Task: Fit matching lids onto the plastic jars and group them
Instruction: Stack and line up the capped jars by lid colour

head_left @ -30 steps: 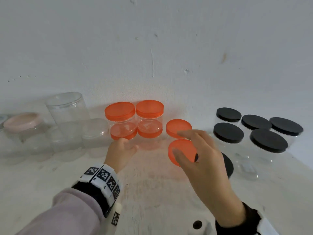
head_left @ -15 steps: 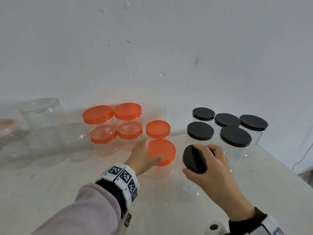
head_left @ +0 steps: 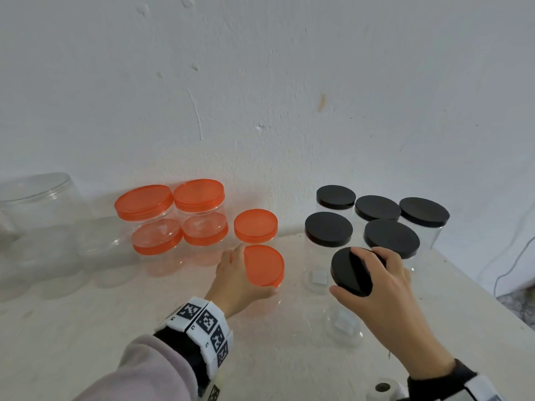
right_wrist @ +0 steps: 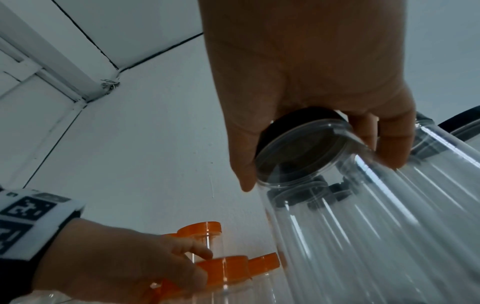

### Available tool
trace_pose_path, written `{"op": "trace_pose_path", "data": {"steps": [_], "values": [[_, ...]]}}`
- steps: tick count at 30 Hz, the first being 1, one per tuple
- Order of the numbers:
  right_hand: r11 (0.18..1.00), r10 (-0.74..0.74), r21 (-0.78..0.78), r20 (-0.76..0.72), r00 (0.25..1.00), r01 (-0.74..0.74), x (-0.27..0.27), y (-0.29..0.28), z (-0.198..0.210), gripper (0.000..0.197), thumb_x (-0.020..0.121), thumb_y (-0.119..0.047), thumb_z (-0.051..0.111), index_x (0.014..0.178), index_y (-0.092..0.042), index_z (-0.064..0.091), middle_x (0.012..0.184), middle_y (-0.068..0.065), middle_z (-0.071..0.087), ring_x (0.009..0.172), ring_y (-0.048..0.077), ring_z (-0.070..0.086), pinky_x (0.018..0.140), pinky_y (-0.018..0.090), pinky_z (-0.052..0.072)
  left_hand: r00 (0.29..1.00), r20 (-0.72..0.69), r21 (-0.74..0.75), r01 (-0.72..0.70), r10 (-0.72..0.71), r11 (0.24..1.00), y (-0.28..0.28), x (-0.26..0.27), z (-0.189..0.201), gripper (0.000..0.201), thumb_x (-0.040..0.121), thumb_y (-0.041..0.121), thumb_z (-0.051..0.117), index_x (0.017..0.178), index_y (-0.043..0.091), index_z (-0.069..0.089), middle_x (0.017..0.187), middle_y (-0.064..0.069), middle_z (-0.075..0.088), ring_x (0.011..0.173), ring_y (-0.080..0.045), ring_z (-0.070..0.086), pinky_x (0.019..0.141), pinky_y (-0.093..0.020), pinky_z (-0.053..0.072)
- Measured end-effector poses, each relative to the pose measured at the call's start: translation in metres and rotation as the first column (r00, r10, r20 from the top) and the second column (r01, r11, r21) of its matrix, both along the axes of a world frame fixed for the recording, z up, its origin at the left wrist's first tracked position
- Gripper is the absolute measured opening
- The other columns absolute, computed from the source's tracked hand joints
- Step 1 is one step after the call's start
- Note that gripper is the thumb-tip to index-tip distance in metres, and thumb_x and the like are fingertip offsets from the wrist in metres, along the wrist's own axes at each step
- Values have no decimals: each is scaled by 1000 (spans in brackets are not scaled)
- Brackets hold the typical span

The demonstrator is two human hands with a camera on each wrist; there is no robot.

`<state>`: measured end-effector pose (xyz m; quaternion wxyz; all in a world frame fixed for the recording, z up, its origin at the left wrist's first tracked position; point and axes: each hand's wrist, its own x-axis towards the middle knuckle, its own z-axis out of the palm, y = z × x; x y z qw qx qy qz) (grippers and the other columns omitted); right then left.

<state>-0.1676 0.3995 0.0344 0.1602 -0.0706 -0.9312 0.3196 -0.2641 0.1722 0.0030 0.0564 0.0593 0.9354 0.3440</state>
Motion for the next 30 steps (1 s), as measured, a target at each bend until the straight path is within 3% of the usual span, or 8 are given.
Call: {"op": "trace_pose_path", "data": {"steps": [3,6,12,18,30], "values": [[1000,7,13,-13,1000,-7,-2,2,-2,68,75,-38,77,135,-28,46,138,-3,31,113,16,32,94,32,40,999,-47,73,-7,10,997,-5,-7,16,119,56,57,83,148,23,17,147,-2,27,135,-21,30,109,-43,35],[1000,19,13,-25,1000,-18,-1,2,-5,69,75,-38,77,135,-28,46,140,-4,30,117,18,33,95,31,39,989,-144,160,-8,32,987,-11,-20,43,115,54,59,83,145,26,20,145,0,30,127,-14,36,101,-34,37],[998,52,25,-9,999,-51,0,6,-9,72,76,-42,75,138,-29,42,144,-5,26,125,20,33,99,30,39,940,-318,242,-45,123,969,-4,-55,82,114,55,57,81,146,28,19,148,-4,26,133,-19,31,99,-31,30],[997,67,38,-24,997,-66,0,8,-11,71,75,-46,73,137,-32,42,142,-9,25,118,16,33,90,22,36,944,-299,157,-95,139,983,17,-88,81,107,66,43,83,147,24,16,146,-10,26,135,-24,29,106,-37,31],[998,55,38,-19,998,-54,-1,7,-12,71,73,-43,77,136,-34,44,142,-9,26,120,15,32,86,23,34,924,-268,122,-248,272,961,37,-106,61,104,73,46,77,149,15,13,149,-14,19,139,-31,20,112,-43,26]]}}
